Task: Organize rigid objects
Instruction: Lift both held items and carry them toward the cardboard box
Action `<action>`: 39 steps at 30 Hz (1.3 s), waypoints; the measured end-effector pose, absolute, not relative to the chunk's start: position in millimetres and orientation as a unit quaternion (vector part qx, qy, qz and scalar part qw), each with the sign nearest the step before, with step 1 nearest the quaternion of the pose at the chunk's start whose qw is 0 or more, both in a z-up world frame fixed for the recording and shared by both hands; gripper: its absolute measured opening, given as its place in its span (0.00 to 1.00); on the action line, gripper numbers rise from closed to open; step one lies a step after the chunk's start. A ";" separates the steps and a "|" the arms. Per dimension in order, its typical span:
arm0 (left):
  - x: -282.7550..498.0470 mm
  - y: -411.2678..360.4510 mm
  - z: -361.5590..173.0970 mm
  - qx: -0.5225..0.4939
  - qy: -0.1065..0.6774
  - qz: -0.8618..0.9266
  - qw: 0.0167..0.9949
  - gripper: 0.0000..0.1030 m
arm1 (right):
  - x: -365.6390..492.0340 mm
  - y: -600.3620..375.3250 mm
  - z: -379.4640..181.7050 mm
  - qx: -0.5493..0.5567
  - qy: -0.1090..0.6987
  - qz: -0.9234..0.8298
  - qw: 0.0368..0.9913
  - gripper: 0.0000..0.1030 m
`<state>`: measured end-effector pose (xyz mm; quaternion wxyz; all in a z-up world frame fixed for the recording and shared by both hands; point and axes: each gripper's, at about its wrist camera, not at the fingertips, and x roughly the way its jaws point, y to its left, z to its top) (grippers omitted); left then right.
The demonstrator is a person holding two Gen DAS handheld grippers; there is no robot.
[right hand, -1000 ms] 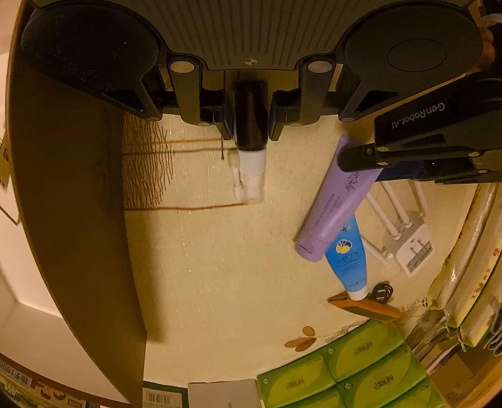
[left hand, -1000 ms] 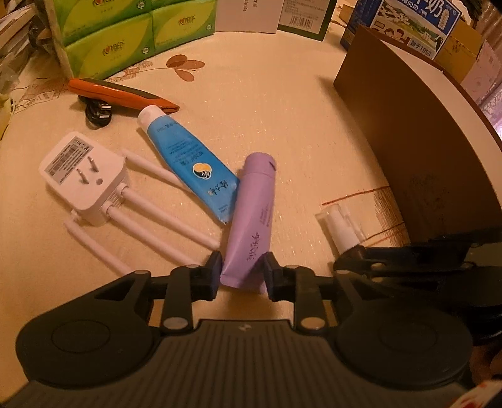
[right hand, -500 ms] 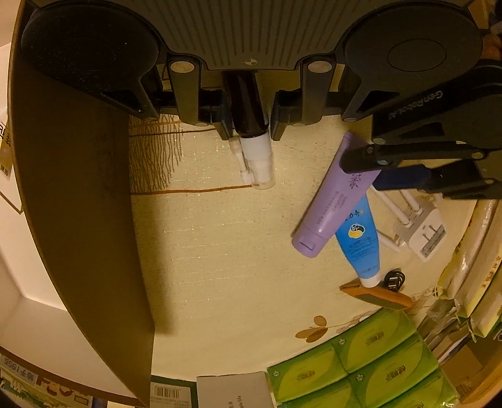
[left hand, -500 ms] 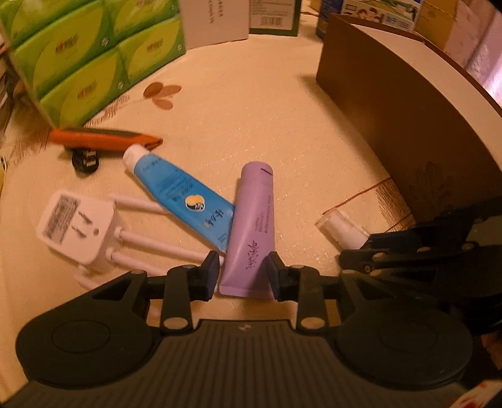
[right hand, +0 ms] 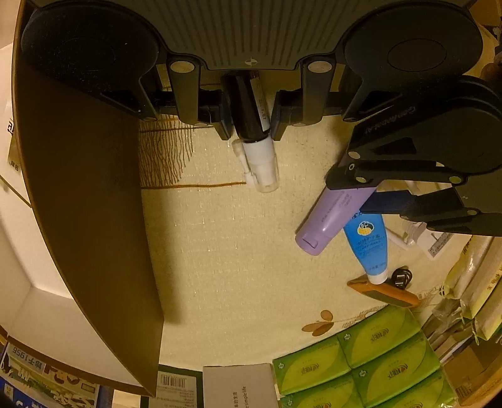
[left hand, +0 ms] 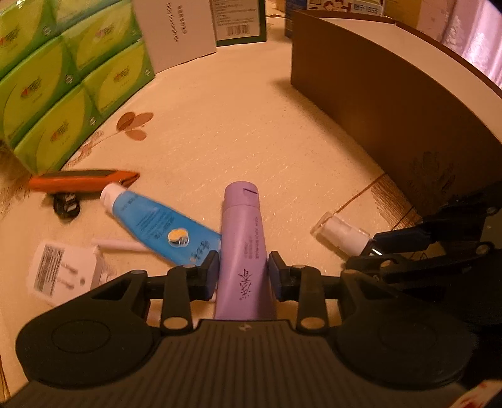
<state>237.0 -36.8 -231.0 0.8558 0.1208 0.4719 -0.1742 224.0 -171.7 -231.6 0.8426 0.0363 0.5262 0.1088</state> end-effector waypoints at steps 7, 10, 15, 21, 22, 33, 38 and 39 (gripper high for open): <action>212.1 -24.6 -229.4 0.083 0.489 -0.154 0.855 0.29 | 225.2 -171.4 -231.7 0.036 0.528 0.111 0.841 0.25; 219.3 -25.8 -231.4 0.082 0.496 -0.160 0.850 0.30 | 225.7 -170.2 -232.8 0.032 0.527 0.115 0.841 0.25; 232.6 -35.4 -239.8 0.114 0.504 -0.182 0.837 0.32 | 222.5 -168.4 -232.5 0.018 0.524 0.121 0.843 0.25; 227.4 -36.3 -237.2 0.112 0.500 -0.173 0.841 0.31 | 219.7 -167.7 -228.0 0.016 0.524 0.130 0.841 0.21; 225.7 -35.2 -236.3 0.106 0.503 -0.170 0.841 0.31 | 219.1 -168.4 -225.8 0.021 0.524 0.133 0.841 0.20; 211.3 -15.9 -199.5 0.028 0.505 -0.140 0.851 0.30 | 208.3 -176.1 -187.5 0.056 0.508 0.153 0.846 0.20; 214.7 -24.6 -212.2 0.033 0.524 -0.134 0.841 0.31 | 203.1 -181.3 -175.2 0.060 0.502 0.150 0.849 0.20; 216.5 -25.1 -218.2 0.033 0.531 -0.129 0.837 0.29 | 202.6 -183.0 -173.7 0.061 0.502 0.149 0.850 0.20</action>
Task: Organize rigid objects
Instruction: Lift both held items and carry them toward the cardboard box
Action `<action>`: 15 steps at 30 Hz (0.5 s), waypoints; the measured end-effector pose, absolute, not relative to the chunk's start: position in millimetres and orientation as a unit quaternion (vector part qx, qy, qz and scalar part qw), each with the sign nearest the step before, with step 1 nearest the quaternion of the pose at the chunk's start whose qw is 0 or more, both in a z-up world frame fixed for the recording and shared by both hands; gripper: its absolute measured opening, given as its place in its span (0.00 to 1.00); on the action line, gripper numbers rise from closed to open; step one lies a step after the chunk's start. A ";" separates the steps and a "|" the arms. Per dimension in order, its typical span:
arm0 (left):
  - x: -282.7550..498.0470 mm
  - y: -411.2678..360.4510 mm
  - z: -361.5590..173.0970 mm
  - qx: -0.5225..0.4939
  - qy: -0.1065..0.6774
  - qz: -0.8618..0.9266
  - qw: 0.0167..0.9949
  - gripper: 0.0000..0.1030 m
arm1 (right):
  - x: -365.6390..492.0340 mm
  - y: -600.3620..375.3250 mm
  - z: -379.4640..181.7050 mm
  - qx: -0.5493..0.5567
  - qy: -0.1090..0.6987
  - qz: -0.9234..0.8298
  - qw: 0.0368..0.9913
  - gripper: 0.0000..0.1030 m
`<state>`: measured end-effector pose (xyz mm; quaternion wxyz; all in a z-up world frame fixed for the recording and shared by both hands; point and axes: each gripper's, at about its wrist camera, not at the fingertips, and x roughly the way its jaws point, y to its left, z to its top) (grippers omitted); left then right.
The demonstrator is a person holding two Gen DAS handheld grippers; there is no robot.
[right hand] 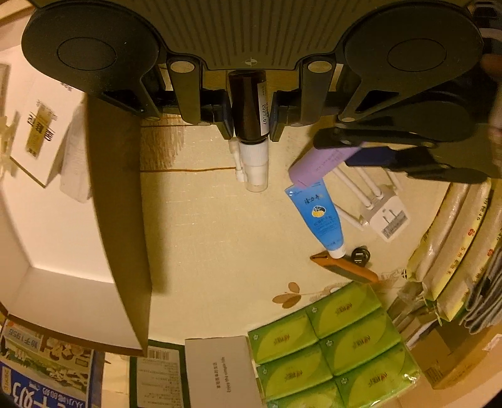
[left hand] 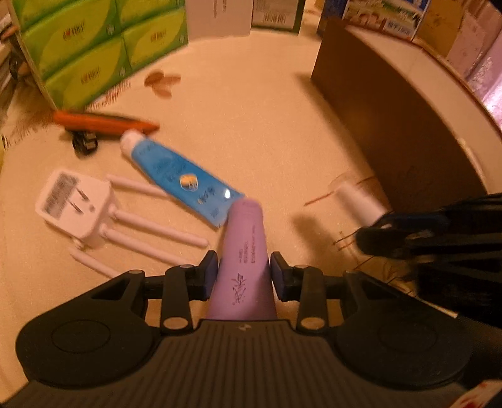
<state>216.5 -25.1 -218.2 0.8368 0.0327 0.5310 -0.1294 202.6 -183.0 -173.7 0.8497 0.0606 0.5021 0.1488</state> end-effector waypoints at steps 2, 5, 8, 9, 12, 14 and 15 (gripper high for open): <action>218.7 -28.6 -229.3 0.040 0.540 -0.124 0.831 0.29 | 199.9 -188.0 -169.0 0.064 0.499 0.148 0.852 0.20; 220.7 -34.7 -237.2 0.053 0.540 -0.122 0.831 0.29 | 197.7 -195.4 -163.2 0.068 0.496 0.148 0.853 0.20; 220.6 -41.6 -235.7 0.076 0.534 -0.123 0.833 0.29 | 198.6 -200.3 -160.0 0.073 0.495 0.145 0.854 0.20; 220.1 -43.1 -233.0 0.080 0.531 -0.123 0.834 0.29 | 199.0 -201.8 -158.4 0.075 0.493 0.144 0.855 0.20; 216.9 -46.0 -216.1 0.078 0.514 -0.126 0.845 0.28 | 199.3 -207.1 -152.0 0.084 0.486 0.143 0.858 0.20; 216.1 -47.1 -201.5 0.071 0.505 -0.124 0.851 0.28 | 198.6 -211.4 -145.8 0.091 0.479 0.143 0.861 0.20; 216.4 -47.4 -192.9 0.064 0.502 -0.124 0.854 0.28 | 198.2 -214.4 -141.5 0.095 0.474 0.143 0.863 0.20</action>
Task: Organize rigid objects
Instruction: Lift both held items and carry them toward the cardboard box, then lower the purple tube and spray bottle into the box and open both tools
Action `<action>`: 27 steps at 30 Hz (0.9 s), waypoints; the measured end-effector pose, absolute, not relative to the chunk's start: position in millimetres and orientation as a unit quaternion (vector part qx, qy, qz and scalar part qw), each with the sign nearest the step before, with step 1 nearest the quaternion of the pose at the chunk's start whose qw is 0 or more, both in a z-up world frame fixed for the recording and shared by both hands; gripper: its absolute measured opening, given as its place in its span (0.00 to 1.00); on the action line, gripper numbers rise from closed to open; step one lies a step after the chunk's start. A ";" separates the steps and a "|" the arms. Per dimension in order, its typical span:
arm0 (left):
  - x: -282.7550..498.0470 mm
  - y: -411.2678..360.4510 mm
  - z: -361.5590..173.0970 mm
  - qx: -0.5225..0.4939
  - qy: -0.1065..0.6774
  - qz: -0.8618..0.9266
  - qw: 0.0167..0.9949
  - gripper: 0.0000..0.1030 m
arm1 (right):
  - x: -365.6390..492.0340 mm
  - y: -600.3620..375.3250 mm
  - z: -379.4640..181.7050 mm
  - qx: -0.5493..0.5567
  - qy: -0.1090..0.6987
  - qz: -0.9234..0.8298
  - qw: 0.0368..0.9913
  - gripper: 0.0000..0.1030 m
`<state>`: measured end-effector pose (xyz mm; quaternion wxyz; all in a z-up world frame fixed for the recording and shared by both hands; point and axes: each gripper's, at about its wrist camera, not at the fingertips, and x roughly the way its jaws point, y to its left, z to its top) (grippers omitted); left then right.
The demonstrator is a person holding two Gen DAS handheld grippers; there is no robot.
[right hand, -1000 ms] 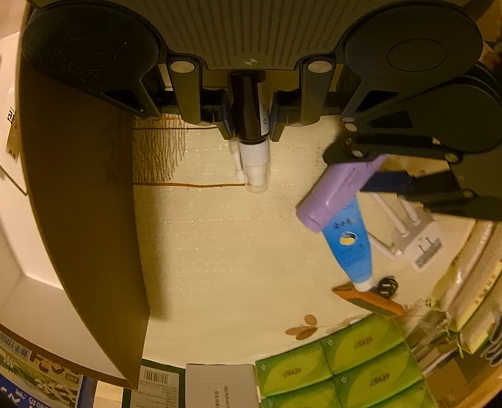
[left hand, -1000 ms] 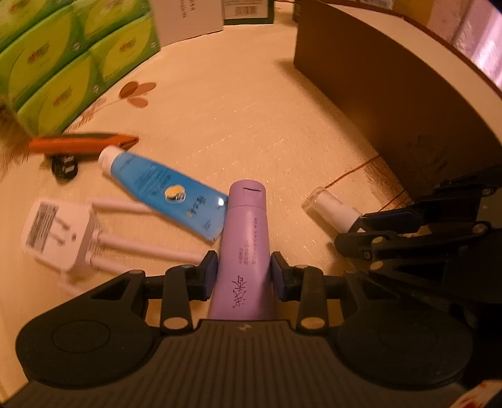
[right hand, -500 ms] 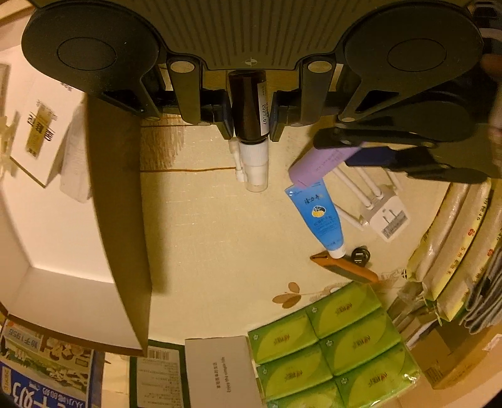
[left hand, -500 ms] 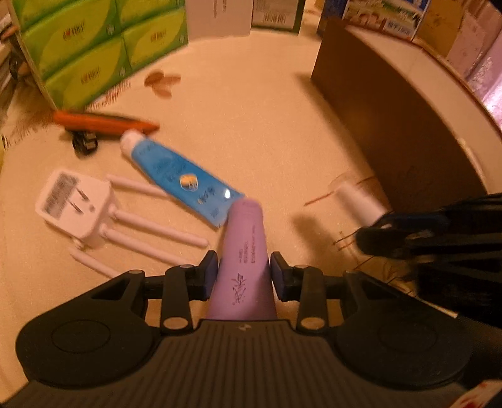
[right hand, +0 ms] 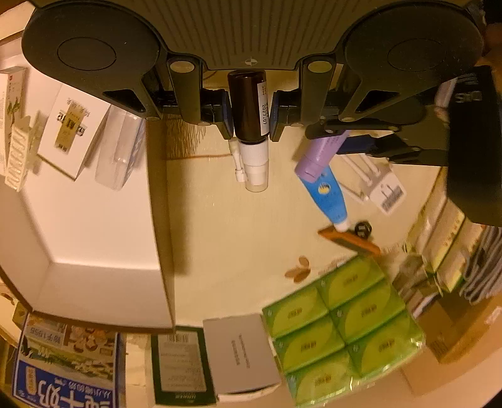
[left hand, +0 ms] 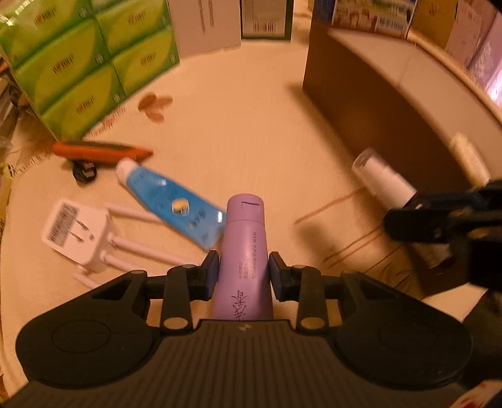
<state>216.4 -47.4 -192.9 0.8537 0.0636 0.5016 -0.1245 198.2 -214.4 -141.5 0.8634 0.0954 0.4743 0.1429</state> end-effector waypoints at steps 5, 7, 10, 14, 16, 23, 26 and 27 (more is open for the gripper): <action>218.3 -60.4 -146.4 0.037 0.477 -0.131 0.868 0.28 | 197.1 -239.5 -118.9 0.120 0.447 0.126 0.877 0.20; 219.9 -70.8 -130.0 0.031 0.467 -0.140 0.873 0.28 | 197.3 -256.3 -110.0 0.130 0.436 0.111 0.884 0.20; 224.6 -93.1 -108.4 0.018 0.457 -0.159 0.875 0.28 | 198.2 -284.0 -101.0 0.141 0.423 0.080 0.891 0.20; 236.2 -130.1 -87.4 0.000 0.444 -0.190 0.875 0.28 | 202.7 -323.2 -94.2 0.157 0.410 0.040 0.898 0.20; 242.4 -150.5 -80.9 -0.001 0.440 -0.204 0.875 0.28 | 205.1 -342.4 -92.6 0.165 0.404 0.024 0.899 0.20; 268.0 -216.3 -87.4 0.011 0.444 -0.230 0.866 0.28 | 223.1 -393.0 -108.8 0.182 0.403 -0.011 0.897 0.20; 283.2 -235.4 -99.2 0.018 0.452 -0.230 0.862 0.28 | 235.7 -409.1 -122.6 0.194 0.411 -0.019 0.890 0.20; 288.4 -240.2 -103.0 0.018 0.455 -0.230 0.860 0.28 | 240.5 -413.9 -127.0 0.200 0.414 -0.019 0.888 0.20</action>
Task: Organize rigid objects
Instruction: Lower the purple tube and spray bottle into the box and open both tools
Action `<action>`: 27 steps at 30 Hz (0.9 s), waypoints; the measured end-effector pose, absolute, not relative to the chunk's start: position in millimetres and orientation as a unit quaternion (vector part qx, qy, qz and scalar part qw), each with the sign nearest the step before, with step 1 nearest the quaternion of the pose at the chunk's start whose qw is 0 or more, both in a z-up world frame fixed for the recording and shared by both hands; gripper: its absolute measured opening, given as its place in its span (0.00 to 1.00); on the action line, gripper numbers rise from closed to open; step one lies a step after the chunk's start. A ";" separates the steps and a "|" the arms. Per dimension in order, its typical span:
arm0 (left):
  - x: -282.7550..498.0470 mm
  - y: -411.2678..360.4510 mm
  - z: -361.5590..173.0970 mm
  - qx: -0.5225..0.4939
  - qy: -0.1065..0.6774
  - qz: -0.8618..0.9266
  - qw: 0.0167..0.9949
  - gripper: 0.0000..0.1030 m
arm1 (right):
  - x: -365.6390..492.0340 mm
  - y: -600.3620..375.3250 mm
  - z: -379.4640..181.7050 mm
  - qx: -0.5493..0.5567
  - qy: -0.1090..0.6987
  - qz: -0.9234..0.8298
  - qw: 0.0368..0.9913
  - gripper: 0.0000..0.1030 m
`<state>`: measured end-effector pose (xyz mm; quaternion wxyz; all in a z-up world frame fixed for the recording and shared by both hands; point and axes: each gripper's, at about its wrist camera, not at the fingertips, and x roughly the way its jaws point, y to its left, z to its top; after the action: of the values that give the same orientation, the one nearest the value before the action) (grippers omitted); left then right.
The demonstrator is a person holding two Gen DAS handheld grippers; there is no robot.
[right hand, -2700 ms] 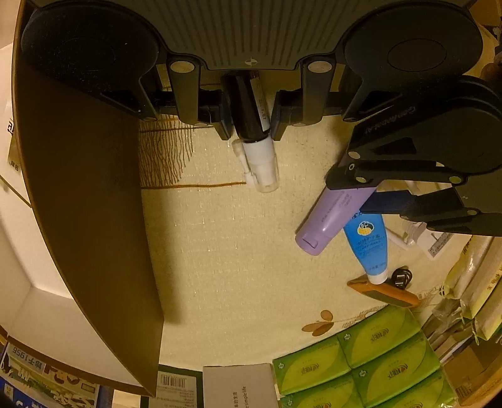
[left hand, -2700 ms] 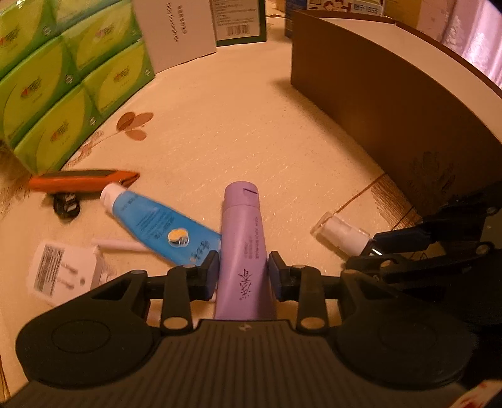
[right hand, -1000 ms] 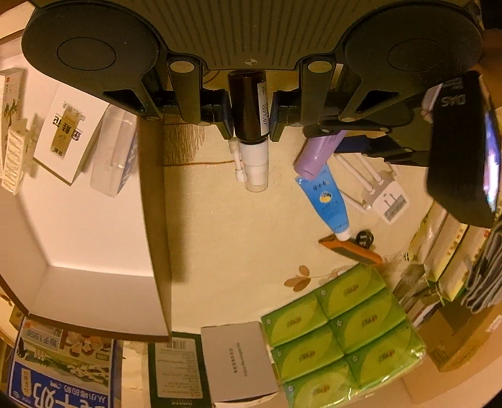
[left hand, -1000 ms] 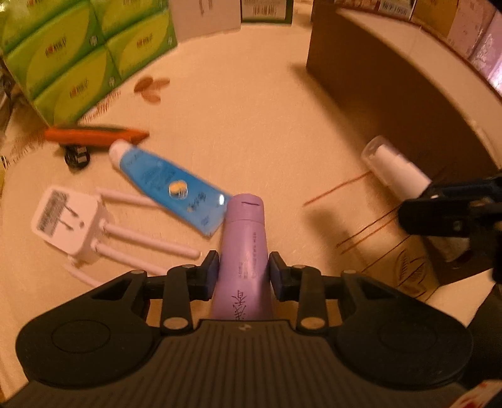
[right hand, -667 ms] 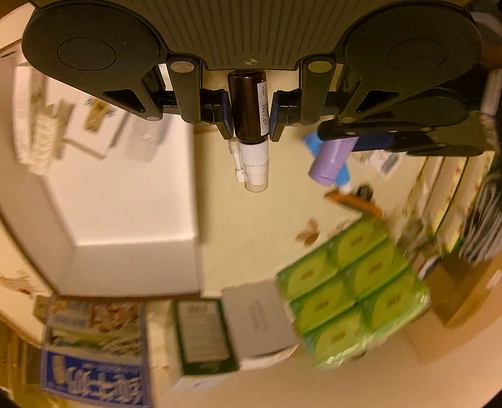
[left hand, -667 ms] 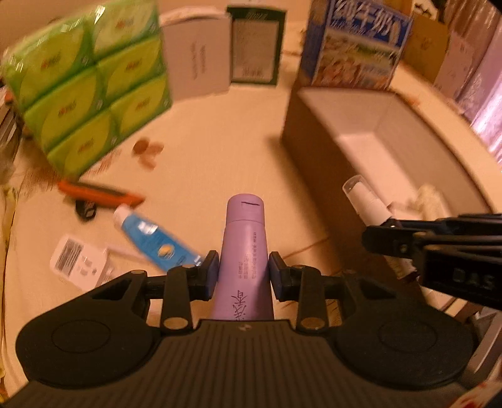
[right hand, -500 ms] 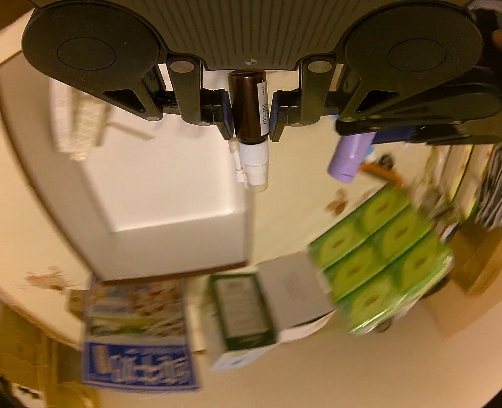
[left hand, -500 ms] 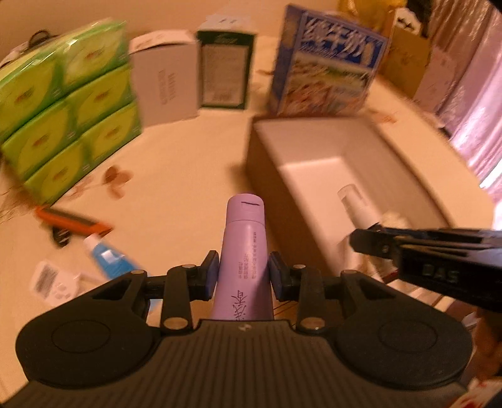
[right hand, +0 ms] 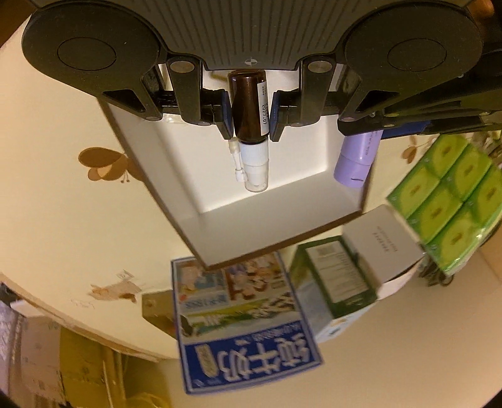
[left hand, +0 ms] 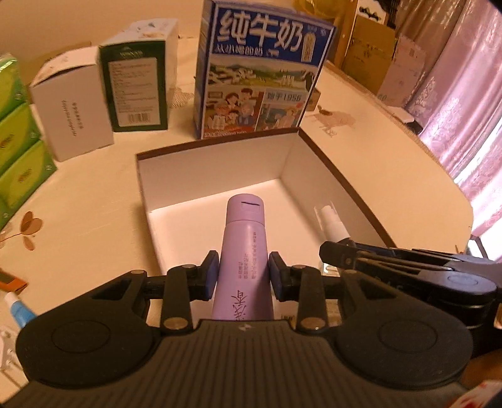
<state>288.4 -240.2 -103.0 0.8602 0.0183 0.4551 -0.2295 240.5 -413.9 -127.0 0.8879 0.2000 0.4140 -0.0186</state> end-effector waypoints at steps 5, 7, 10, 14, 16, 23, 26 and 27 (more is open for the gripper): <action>315.8 -252.8 -127.6 0.007 0.478 -0.213 0.852 0.28 | 259.1 -427.2 -148.6 0.211 0.434 -0.022 0.876 0.20; 325.2 -256.5 -135.5 0.002 0.487 -0.208 0.849 0.28 | 265.8 -431.3 -157.1 0.219 0.443 -0.023 0.869 0.20; 335.8 -262.1 -145.6 -0.002 0.496 -0.201 0.845 0.28 | 274.0 -435.5 -167.1 0.230 0.453 -0.027 0.861 0.20; 340.6 -268.0 -156.5 0.008 0.504 -0.190 0.843 0.29 | 280.0 -436.1 -173.9 0.228 0.458 -0.029 0.859 0.20; 341.5 -268.8 -159.4 0.010 0.506 -0.186 0.842 0.29 | 281.7 -437.4 -175.7 0.235 0.459 -0.033 0.856 0.20; 340.6 -264.5 -158.2 0.009 0.499 -0.194 0.845 0.30 | 277.0 -438.5 -172.9 0.250 0.459 -0.038 0.852 0.22; 334.2 -260.6 -153.8 0.017 0.494 -0.201 0.846 0.30 | 268.2 -435.0 -167.1 0.245 0.458 -0.041 0.854 0.28; 331.9 -259.2 -151.9 0.018 0.494 -0.203 0.846 0.31 | 264.1 -432.9 -164.3 0.240 0.457 -0.040 0.856 0.32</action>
<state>331.9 -259.2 -151.9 0.8456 0.0178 0.4935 -0.2028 264.1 -432.9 -164.3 0.8556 0.2398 0.4570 -0.0400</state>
